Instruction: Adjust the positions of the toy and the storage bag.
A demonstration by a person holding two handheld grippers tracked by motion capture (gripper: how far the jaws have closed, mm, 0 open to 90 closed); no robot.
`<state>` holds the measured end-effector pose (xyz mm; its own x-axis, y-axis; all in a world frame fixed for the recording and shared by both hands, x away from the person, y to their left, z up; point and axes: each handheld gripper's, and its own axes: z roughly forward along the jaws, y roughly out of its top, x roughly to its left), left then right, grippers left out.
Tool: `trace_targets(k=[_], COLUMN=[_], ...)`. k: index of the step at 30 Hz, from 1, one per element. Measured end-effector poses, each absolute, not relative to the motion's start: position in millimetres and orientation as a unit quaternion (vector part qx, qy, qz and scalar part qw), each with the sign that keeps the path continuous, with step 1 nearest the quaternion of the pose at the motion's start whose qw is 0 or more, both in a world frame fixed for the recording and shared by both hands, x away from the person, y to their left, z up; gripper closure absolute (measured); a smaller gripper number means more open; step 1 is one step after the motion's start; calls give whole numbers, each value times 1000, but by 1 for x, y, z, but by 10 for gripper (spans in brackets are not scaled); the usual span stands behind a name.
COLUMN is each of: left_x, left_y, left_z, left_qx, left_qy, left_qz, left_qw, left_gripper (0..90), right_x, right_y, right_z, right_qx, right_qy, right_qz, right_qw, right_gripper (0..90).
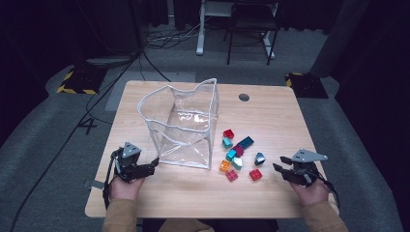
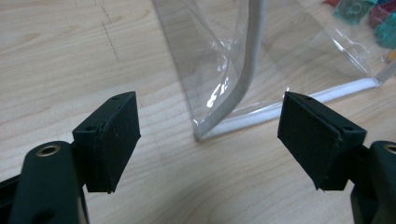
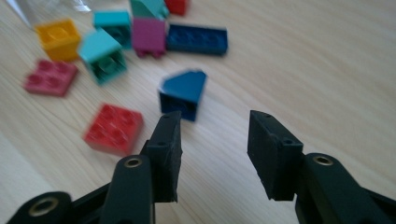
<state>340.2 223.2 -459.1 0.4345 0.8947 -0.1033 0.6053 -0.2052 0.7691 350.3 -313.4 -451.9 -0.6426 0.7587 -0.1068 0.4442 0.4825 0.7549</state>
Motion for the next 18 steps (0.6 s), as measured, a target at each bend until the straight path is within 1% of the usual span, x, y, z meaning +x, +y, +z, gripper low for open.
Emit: trace_targets(k=[7, 9, 12, 14, 15, 16, 17, 18], left_x=[352, 356, 361, 363, 366, 366, 367, 367], left_y=[218, 215, 212, 212, 212, 212, 212, 212], left_z=[-454, -454, -456, -458, -460, -460, -460, -460], left_qx=[757, 761, 766, 769, 772, 772, 771, 769], left_qy=[482, 474, 466, 464, 456, 456, 456, 457], left_qz=[186, 185, 181, 174, 163, 163, 156, 152], left_qw=[400, 401, 403, 404, 411, 411, 416, 420], left_gripper=[261, 294, 348, 406, 503, 537, 537, 568], right_x=[347, 348, 351, 354, 355, 355, 356, 357], right_y=[-267, -253, -234, -221, -208, -208, -202, -195], right_z=[-423, -419, -417, -417, -417, -417, -417, -417], right_qx=[304, 288, 274, 268, 258, 258, 252, 248], right_qy=[848, 852, 855, 856, 857, 857, 858, 858], right_qz=[384, 388, 399, 406, 415, 415, 419, 422], right_qw=[204, 201, 185, 173, 162, 162, 158, 155], right_gripper=[531, 531, 532, 537, 544, 544, 548, 550])
